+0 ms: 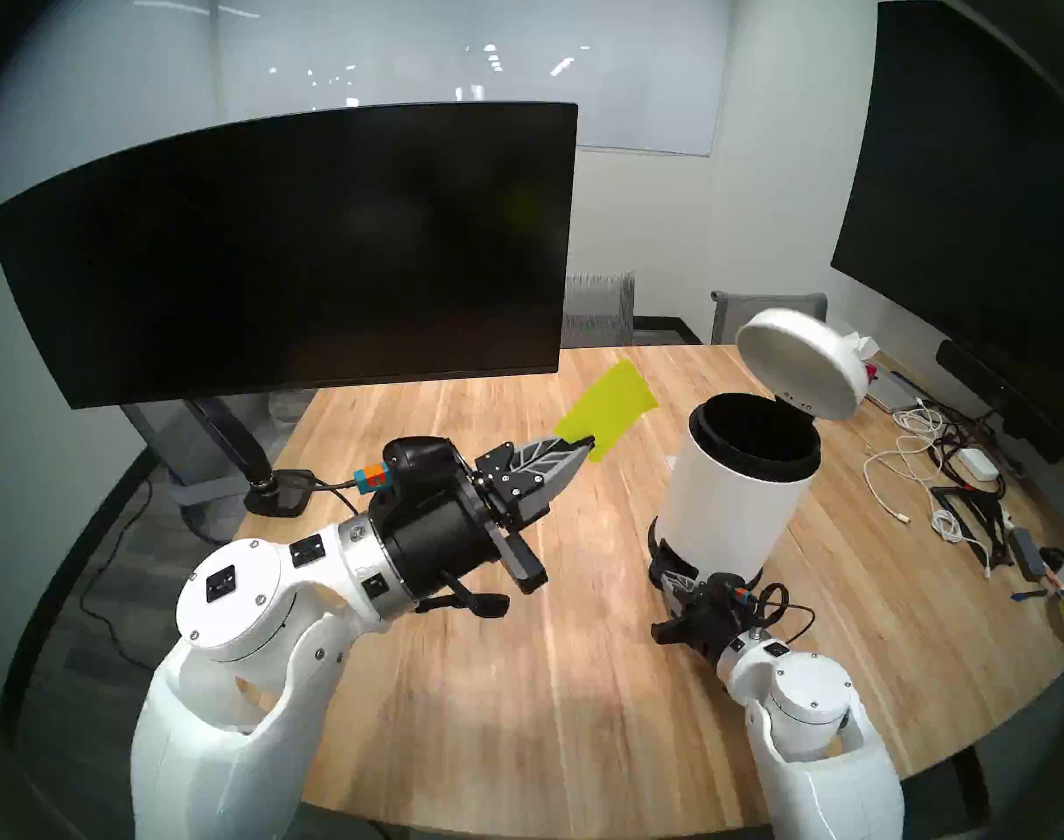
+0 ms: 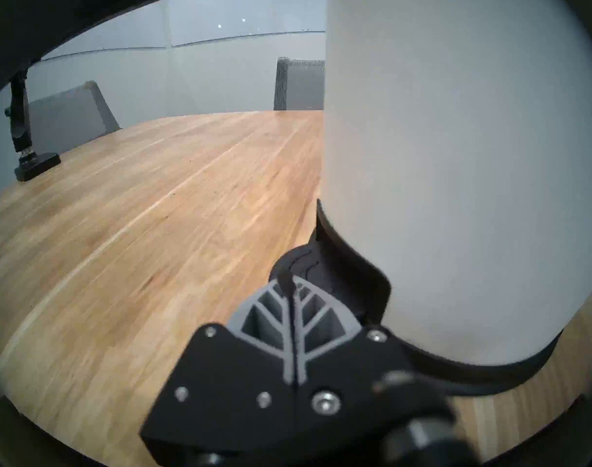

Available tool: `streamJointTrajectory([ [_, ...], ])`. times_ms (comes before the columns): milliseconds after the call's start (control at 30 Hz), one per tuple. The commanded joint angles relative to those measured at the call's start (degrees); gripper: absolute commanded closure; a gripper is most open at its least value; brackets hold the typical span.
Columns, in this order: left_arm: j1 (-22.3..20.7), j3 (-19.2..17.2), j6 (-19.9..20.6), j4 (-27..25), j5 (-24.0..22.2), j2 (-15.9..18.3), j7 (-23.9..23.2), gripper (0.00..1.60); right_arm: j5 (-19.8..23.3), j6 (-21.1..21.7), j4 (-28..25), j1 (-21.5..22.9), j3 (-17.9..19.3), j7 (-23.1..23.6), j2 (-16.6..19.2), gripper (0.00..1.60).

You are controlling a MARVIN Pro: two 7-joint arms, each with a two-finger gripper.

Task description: Peel the sticky note off the monitor, open the trash can lid and drop the sticker into the trash can

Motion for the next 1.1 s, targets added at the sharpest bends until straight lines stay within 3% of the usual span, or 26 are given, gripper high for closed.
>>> streamJointTrajectory([
  [0, -6.04, 4.07, 1.98, 0.98, 1.31, -0.99, 0.34, 1.6, 0.69, -0.7, 1.05, -1.01, 0.88, -0.05, -0.27, 1.6],
  [500, -15.95, 11.28, 5.94, 7.2, 7.92, -8.78, 1.12, 1.6, 2.1, -1.5, 0.51, -1.2, 2.02, 0.29, -0.1, 1.6],
  [533, -15.0, 11.27, 5.85, 7.05, 8.87, -9.84, 0.95, 1.6, 2.19, -1.48, 0.41, -1.2, 2.09, 0.32, -0.08, 1.6],
  [567, -17.24, 12.53, 6.5, 8.77, 9.44, -10.33, 0.92, 1.6, 2.38, -1.55, 0.21, -1.27, 2.21, 0.34, -0.09, 1.6],
  [1067, -25.81, 18.45, 7.5, 19.72, 17.05, -17.59, -0.49, 1.6, 3.6, -1.88, -0.29, -1.89, 3.23, 0.51, 0.32, 1.6],
])
